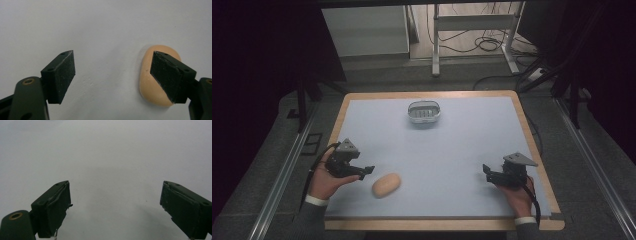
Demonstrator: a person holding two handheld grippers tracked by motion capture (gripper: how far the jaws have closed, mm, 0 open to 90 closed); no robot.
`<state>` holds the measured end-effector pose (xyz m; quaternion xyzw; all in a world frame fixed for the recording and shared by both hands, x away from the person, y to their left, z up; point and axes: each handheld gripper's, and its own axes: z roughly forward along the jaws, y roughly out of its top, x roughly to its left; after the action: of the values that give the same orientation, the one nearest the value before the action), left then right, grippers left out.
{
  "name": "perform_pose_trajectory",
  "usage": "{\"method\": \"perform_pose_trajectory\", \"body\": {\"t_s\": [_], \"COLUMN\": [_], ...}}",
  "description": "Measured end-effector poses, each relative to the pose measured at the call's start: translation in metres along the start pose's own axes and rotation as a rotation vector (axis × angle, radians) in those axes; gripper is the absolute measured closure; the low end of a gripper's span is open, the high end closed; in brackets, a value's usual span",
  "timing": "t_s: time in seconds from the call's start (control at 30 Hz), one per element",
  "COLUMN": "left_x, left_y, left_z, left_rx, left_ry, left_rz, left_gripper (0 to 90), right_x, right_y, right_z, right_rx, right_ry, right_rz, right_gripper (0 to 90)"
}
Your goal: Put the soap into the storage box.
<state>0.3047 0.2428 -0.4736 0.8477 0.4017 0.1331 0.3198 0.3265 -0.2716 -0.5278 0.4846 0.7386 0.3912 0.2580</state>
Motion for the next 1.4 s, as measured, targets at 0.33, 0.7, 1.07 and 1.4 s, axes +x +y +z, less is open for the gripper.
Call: {"method": "perform_pose_trajectory", "body": {"t_s": [0.33,0.7,1.07,1.4], "left_x": [-0.013,-0.033,-0.046,-0.054], "left_y": [0.009,0.011,0.009,0.006], "left_z": [0.007,0.020,0.033,0.047], "left_rx": [0.040,0.099,0.153,0.217], "left_ry": [-0.017,-0.066,-0.093,-0.112], "left_rz": [0.057,0.107,0.133,0.160], "left_gripper": [20.2,19.9,20.1,21.3], "right_x": [0.001,0.001,0.001,0.000], "right_y": [0.000,0.000,0.000,0.000], "right_z": [0.000,0.001,0.001,0.001], "right_rx": [0.001,0.002,0.003,0.004], "right_ry": [-0.006,-0.009,-0.014,-0.016], "right_rz": [-0.004,-0.002,0.000,0.001], "right_gripper": [9.7,9.7,9.7,9.7]}}
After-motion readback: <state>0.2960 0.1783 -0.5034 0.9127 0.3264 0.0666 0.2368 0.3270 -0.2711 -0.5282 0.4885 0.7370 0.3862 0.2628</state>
